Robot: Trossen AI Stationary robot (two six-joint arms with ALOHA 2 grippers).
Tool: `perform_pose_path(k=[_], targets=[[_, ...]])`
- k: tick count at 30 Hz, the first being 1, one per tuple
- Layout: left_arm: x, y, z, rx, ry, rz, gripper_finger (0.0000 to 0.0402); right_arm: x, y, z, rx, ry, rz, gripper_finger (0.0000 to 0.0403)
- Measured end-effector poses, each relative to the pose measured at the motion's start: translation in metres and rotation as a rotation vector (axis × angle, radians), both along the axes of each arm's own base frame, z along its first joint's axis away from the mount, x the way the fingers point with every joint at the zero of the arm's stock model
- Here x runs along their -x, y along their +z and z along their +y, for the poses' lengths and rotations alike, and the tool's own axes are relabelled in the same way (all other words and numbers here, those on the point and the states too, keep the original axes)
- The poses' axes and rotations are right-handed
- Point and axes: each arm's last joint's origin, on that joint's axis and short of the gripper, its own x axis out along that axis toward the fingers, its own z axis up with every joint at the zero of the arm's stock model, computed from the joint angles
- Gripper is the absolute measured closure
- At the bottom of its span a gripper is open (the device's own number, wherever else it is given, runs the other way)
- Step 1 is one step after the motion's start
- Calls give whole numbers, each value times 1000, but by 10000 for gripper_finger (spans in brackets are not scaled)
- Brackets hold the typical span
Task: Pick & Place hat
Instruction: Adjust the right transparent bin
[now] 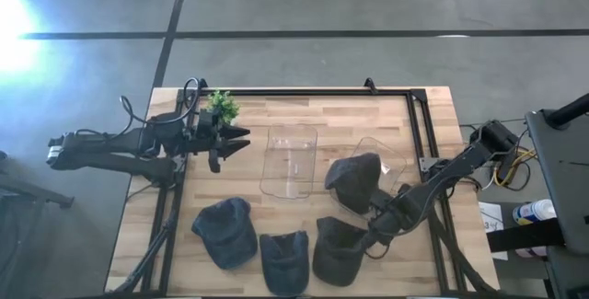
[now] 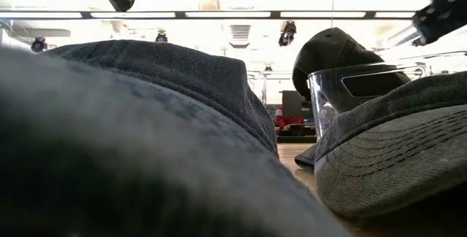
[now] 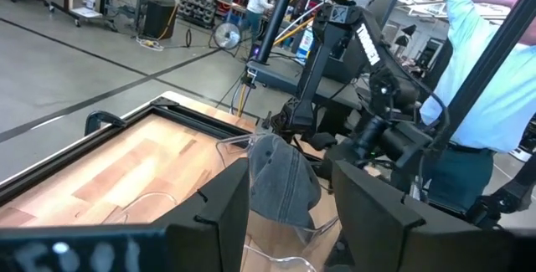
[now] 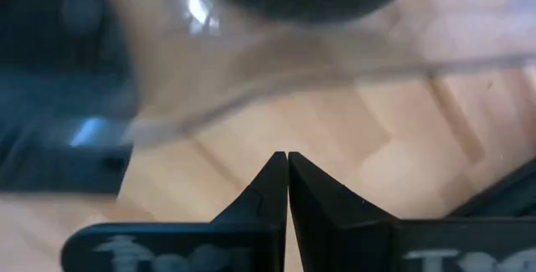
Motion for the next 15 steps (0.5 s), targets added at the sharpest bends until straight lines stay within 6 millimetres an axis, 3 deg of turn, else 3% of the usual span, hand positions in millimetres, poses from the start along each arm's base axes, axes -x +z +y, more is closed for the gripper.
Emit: perform_pose_path(k=[8,15], targets=[[0,0,0,3,-1,0,236,-1,4,-35,83,-38,-86,395],[0,0,0,3,0,0,236,-14,7,-60,91,24,-124,395]])
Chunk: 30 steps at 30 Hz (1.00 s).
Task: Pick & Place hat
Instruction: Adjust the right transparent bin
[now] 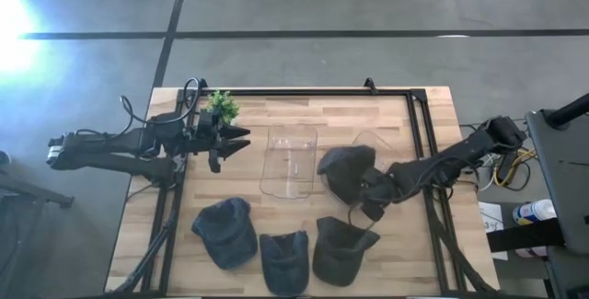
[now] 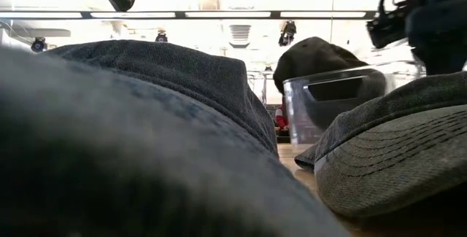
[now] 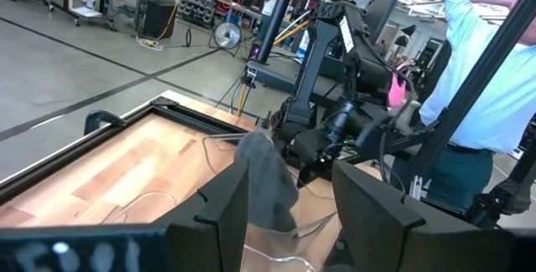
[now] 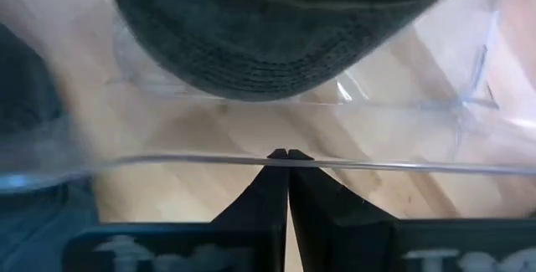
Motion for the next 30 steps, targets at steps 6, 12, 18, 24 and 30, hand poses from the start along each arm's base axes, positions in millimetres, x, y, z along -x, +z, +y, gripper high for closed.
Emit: perform_pose_path(k=[6,12,18,24,30], targets=[[0,0,0,0,0,0,236,-13,-4,-18,9,32,-16,395],[0,0,0,2,0,1,236,-15,-5,-28,14,9,-3,395],[0,0,0,-2,0,3,236,5,-4,-33,60,-121,172,395],[0,0,0,-17,0,5,236,14,-1,-39,146,-178,205,395],[0,-1,0,-18,0,6,236,16,1,-53,238,-209,221,395]])
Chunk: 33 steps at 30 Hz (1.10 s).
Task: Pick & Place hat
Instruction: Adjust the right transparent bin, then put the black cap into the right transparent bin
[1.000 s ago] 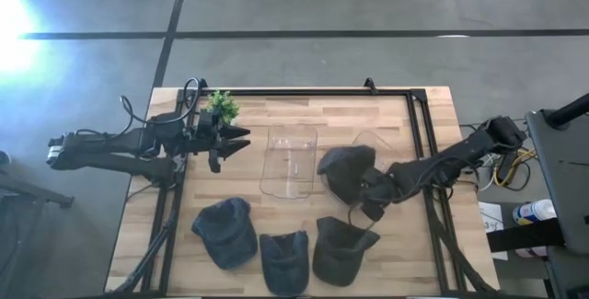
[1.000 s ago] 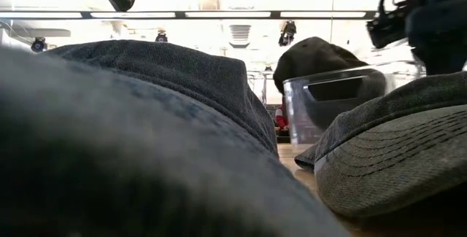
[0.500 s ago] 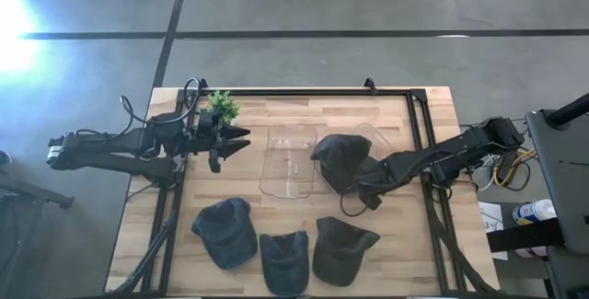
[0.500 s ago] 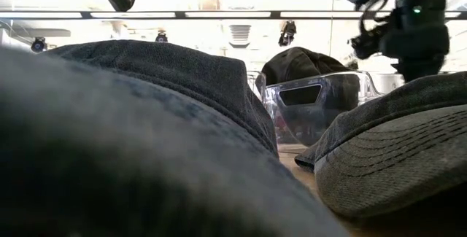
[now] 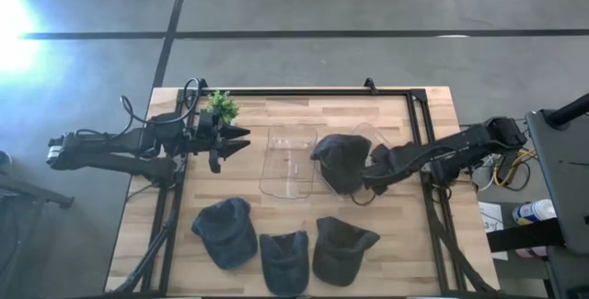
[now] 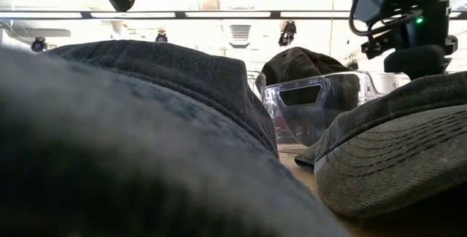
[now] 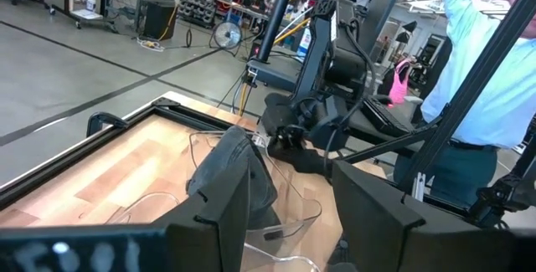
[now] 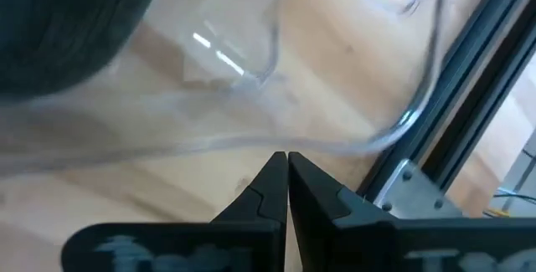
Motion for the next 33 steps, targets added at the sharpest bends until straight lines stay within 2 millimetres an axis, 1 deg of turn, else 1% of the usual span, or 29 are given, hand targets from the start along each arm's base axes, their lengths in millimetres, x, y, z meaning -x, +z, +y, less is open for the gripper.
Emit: perform_pose_path(k=[7,14,17,20,22,24,28,30,33], targets=[[0,0,0,1,0,0,236,-6,6,-15,49,39,-105,395],[0,0,0,2,0,0,236,-12,18,-25,75,148,-236,395],[0,0,0,3,0,0,236,-8,19,-30,86,115,-219,395],[0,0,0,16,0,-2,236,0,22,-30,86,52,-154,395],[0,0,0,20,0,-2,236,5,25,-24,62,35,-110,395],[0,0,0,20,0,-2,236,9,31,-15,29,57,-76,395],[0,0,0,21,0,-2,236,14,50,7,-39,91,-49,395],[0,0,0,21,2,-2,236,11,60,21,-138,119,-92,395],[0,0,1,18,21,-1,236,-1,74,47,-338,225,-230,395]])
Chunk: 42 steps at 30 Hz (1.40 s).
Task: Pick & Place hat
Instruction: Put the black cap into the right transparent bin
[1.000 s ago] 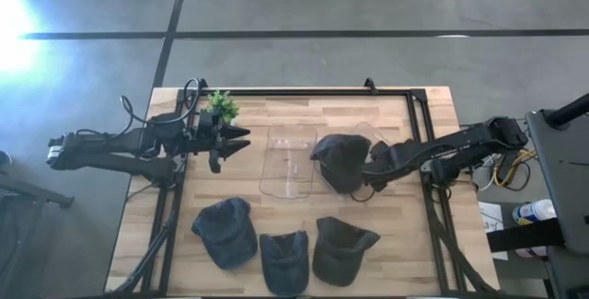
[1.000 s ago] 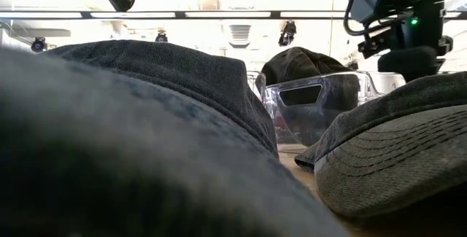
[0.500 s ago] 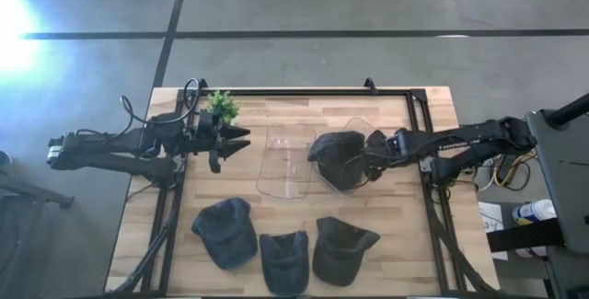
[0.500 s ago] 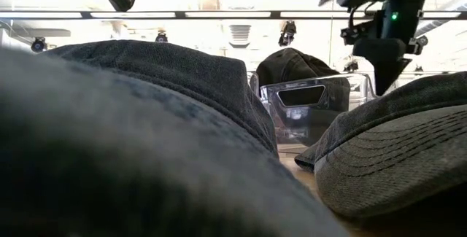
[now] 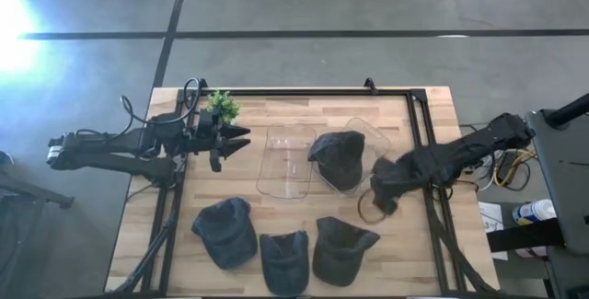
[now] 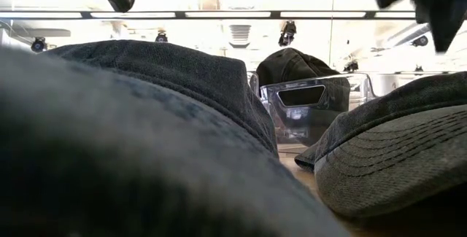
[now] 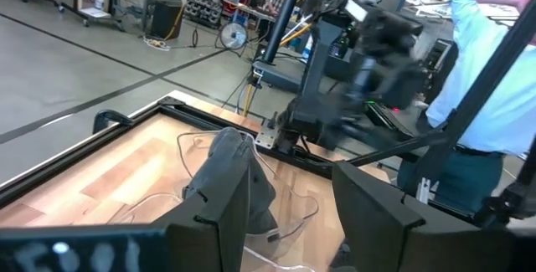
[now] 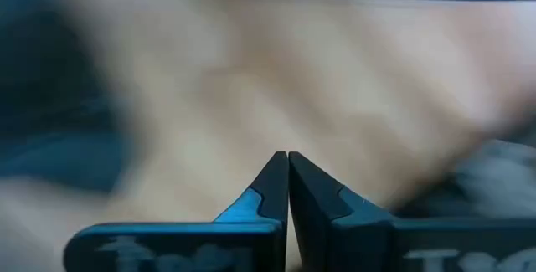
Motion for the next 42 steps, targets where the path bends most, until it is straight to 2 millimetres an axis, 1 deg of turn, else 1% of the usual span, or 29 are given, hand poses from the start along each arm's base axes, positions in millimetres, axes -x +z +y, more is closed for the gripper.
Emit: perform_pose_path(k=[2,4,6,9,13,15,17,19,22,26,31,37,42], targets=[[0,0,0,-1,13,0,236,-12,7,17,-103,63,-109,395],[0,0,1,-2,19,0,236,-22,11,33,-163,101,-189,395],[0,0,1,-2,21,0,236,-32,8,46,-193,110,-221,395],[0,-2,1,-6,23,5,236,-50,-9,67,-256,142,-210,395],[0,-2,1,-7,24,10,236,-74,-40,96,-379,209,-197,394],[0,-2,1,-8,24,9,236,-83,-54,107,-432,218,-170,394],[0,-2,1,-10,24,9,236,-92,-59,113,-449,217,-150,394],[0,-2,1,-10,24,8,236,-98,-57,117,-459,232,-155,389],[0,-2,1,-10,25,7,236,-105,-52,119,-469,257,-169,367],[0,-2,1,-9,20,7,236,-108,-47,119,-460,257,-197,323],[0,-2,1,-8,7,7,236,-108,-48,118,-436,258,-208,262],[0,-2,1,-10,4,7,236,-112,-49,111,-379,291,-242,196],[0,-2,1,-10,3,8,236,-118,-56,101,-335,280,-240,162]])
